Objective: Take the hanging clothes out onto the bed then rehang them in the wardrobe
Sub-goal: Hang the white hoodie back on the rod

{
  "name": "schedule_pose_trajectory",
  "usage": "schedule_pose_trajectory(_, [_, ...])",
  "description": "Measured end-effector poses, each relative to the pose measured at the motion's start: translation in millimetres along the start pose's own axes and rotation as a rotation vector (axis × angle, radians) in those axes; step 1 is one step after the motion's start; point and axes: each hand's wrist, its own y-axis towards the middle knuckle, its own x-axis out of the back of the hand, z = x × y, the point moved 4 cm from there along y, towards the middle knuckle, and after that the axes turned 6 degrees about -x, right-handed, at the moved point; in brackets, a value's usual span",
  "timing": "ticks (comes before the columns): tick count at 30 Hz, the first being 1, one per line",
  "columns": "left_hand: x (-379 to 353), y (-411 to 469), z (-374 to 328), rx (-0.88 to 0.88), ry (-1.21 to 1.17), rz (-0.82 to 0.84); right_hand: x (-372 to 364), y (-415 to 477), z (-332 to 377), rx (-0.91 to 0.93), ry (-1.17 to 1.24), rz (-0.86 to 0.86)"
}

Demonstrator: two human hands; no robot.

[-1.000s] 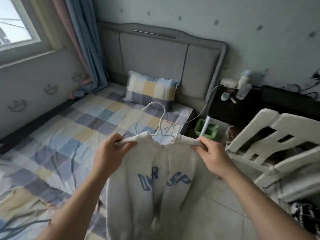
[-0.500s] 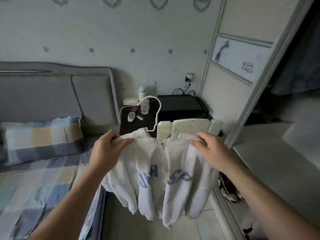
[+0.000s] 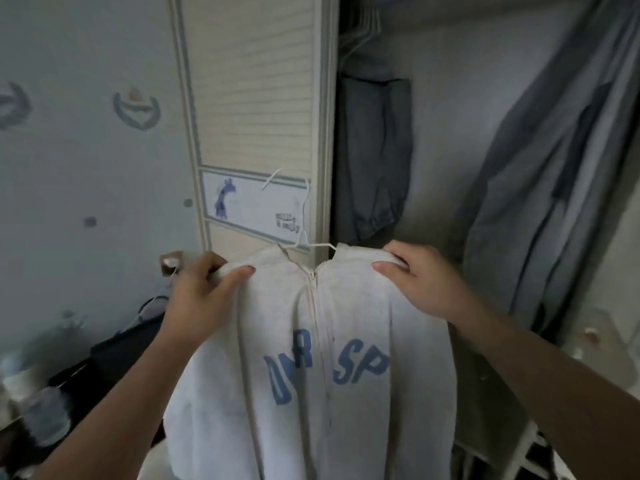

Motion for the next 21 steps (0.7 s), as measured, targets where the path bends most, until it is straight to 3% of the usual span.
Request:
schedule_pose_trajectory(8, [-96.5, 142.9, -50.1, -0.218, -0.224, 0.099, 113.2, 56.1, -3.8, -0.097, -0.277, -0.222])
schedule_pose_trajectory(21, [-220.1, 320.9, -190.8, -0.509, -0.394, 0.06, 284.5, 135.0, -11.2, -0.037, -0.743, -0.458])
